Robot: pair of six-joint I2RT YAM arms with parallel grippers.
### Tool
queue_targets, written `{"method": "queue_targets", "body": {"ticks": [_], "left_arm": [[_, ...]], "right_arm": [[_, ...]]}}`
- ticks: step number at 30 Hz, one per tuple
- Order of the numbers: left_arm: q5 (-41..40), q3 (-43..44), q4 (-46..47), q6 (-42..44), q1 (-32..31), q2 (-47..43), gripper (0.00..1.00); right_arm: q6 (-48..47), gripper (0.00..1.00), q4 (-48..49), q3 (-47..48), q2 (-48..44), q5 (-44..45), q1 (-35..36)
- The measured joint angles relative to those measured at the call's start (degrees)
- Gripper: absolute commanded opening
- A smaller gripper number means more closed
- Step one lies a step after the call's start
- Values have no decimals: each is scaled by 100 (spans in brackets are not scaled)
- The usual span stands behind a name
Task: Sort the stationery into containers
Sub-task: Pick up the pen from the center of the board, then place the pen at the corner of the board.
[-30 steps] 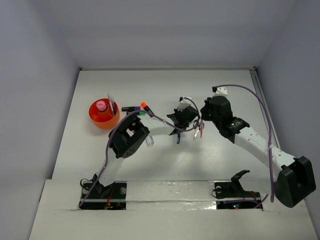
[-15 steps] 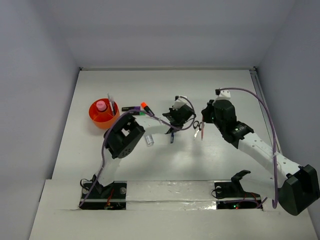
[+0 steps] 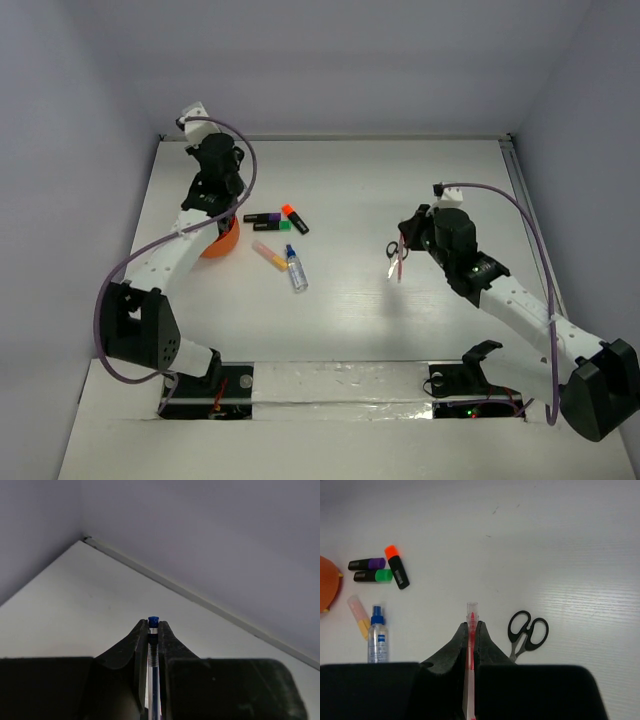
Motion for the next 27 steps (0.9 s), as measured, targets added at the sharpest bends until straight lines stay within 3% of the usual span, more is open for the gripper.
{"method": "queue_targets", "body": {"ticks": [5,19,27], "left_arm": [[-26,-527,319,549,518,37,0],[-225,-955,1478,2273,522,789,0],[-208,-1246,1908,2671,522,1088,0]], "right_arm": [[61,0,149,-48,0,-146,0],[168,0,378,-173,-168,-205,0],[192,0,431,-236,-175,-85,0]]}}
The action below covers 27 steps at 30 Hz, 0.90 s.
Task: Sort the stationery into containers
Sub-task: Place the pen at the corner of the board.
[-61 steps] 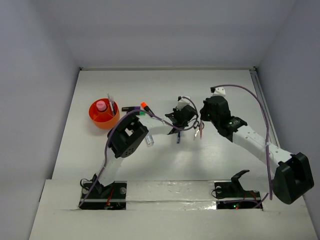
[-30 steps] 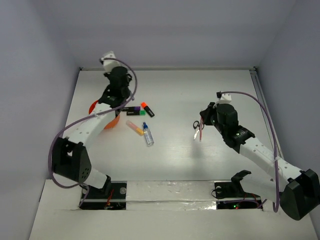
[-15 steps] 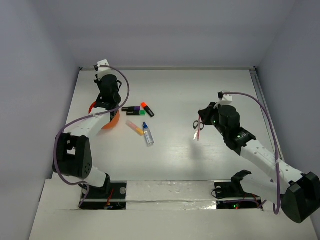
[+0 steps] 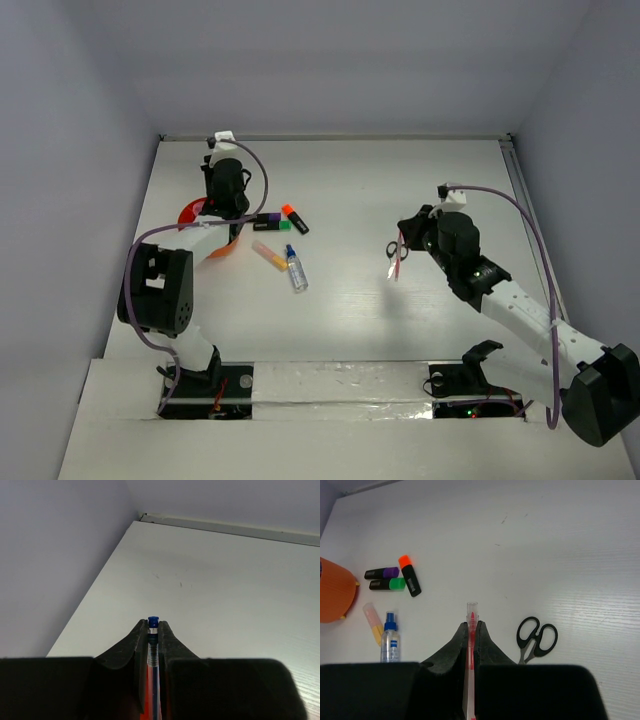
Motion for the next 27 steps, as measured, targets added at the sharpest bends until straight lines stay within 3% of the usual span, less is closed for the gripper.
{"method": "queue_targets", "body": {"ticks": [6,10,15,21,27], "left_arm": [[-33,-140,181,28,0,90,0],[-116,-310,376,94,-37,92,5],[-247,-348,459,153,-127,94,30],[-369,-348,540,177,-227,92,49],[-374,-345,341,44,-232,-162,56]], "right_arm": [[0,0,28,-74,-118,74,0],[0,0,33,-79,-125,116,0],[0,0,35,-87,-155,149,0],[9,0,35,-90,-140,136,0],[55,0,39,-90,-140,63,0]]}}
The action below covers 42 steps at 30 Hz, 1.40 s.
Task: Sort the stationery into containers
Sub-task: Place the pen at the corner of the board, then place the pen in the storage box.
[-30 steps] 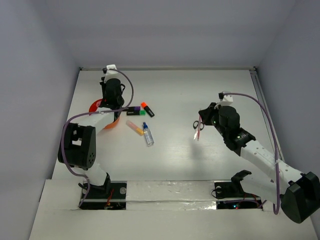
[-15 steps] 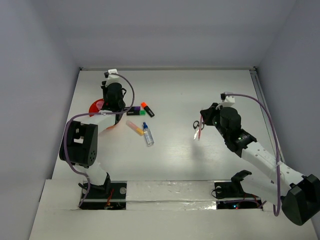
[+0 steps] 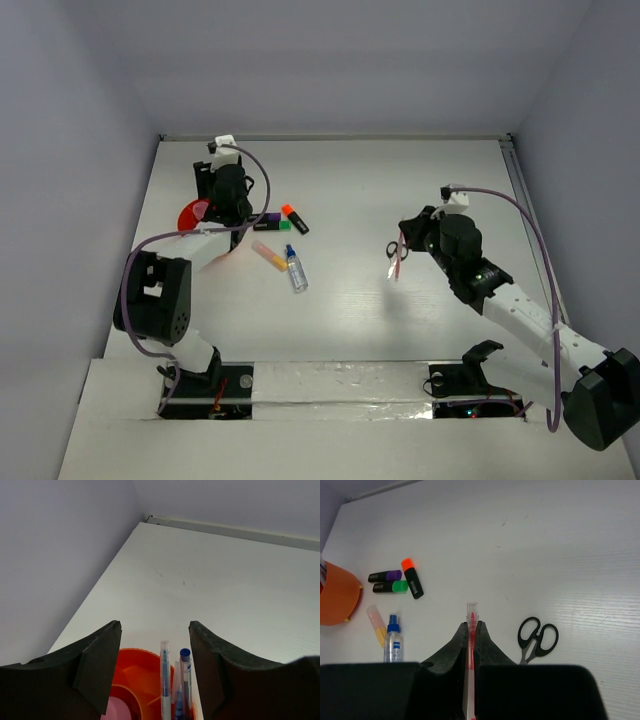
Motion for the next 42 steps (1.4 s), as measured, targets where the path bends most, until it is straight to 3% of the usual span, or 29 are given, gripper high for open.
{"method": "queue_targets", "body": {"ticks": [3,8,11,13,17,23,28,35,42], "left_arm": [[149,76,-374,-280,0,-439,56],[857,586,-1161,-1202,-81,-1596,46],[1392,590,-1488,-1753,-232,-2736,31],[1727,590,-1784,-2092,-319,-3467,16],[2184,588,-2496,-2406,-332,-4671,6],[2424,376,-3558,-2538,-330,-5816,9],[2505,-138,-4286,-2590,-330,-6168,18],[2426,-780,-4618,-2590,-330,-6645,23],[2459,-852,-4605,-2557,-280,-6708,24]], "right_arm": [[101,0,50,0,33,-168,0],[385,0,262,216,584,-649,96],[518,0,431,728,1344,-769,424],[562,0,629,1158,1908,-813,734],[592,0,1139,1987,2916,-946,1239],[627,0,2107,3254,4321,-1086,1576],[800,0,3021,4395,5619,-1134,1694],[986,0,3416,6301,7355,-1115,1867],[855,0,3497,7390,8129,-1117,1996]]}}
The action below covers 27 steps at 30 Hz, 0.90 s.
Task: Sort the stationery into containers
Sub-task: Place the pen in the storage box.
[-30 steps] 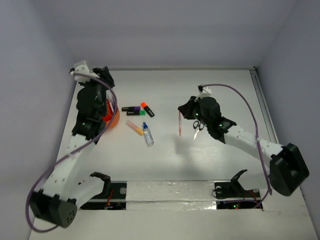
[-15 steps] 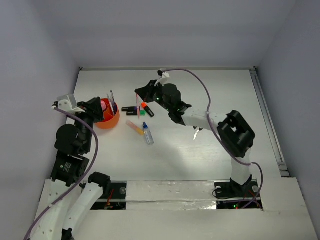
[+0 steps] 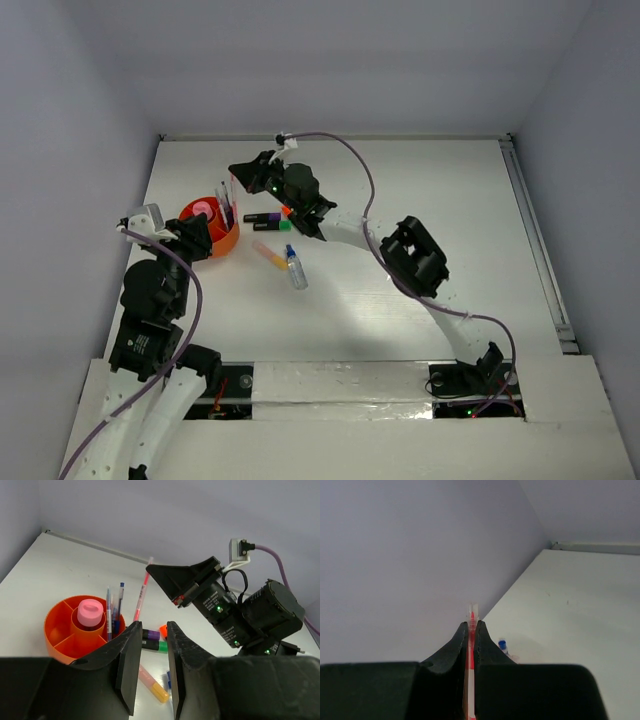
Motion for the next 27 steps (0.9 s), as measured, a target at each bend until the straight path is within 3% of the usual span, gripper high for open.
{"method": "queue_targets", "body": {"ticks": [13,16,19,23,27], "left_arm": [[378,-22,7,-2,260,2,25],[422,-33,39,-2,302,2,25],[483,-46,52,-7,385,15,26],[577,-81,87,-22,487,31,27],[660,-83,94,-28,568,146,28]], "right_arm": [[-363,0,-96,1158,874,-26,164],[-435,8,-170,1141,949,-31,199],[-535,28,-166,1104,944,-96,240],[-693,46,-83,868,907,-186,267],[-791,56,-83,540,804,-313,271]]}}
